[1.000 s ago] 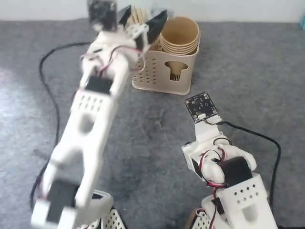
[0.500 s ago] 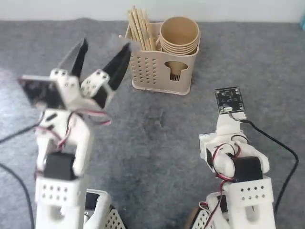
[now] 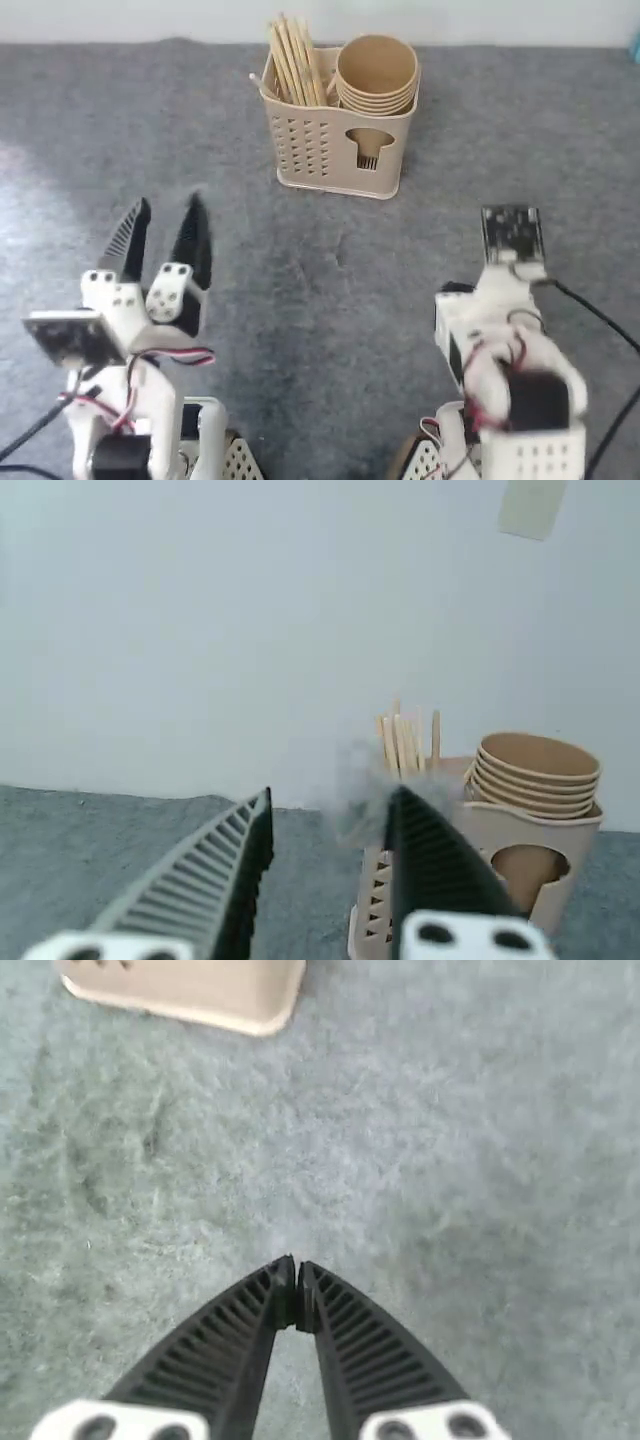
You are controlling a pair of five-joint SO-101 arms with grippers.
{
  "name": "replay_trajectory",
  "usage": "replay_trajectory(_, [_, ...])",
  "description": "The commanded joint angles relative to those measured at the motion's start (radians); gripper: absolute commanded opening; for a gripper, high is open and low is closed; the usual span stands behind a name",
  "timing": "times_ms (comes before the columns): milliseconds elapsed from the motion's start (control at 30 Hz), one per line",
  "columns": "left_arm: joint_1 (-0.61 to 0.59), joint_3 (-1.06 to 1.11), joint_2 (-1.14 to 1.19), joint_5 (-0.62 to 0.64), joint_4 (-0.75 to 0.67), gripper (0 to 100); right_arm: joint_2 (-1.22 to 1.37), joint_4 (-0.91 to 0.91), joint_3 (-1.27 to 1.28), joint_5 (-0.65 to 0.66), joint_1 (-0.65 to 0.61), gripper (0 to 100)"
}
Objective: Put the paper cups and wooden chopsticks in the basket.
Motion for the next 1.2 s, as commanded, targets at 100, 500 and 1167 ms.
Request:
replay_trajectory(100, [0.000,0.001,-0.028,-0.005,0.222,1,-0.211,0.021,0.101,0.092,0.018,0.8])
replay_trajectory(500, [-0.005,0.248,-0.029,-0.009,0.273,1,-0.251,0.022,0.275,-0.029,0.010,0.8])
replay_trajectory(1167, [-0.008,0.562,-0.028,-0.011,0.348,1,-0.259,-0.090,0.532,-0.112,0.001,0.8])
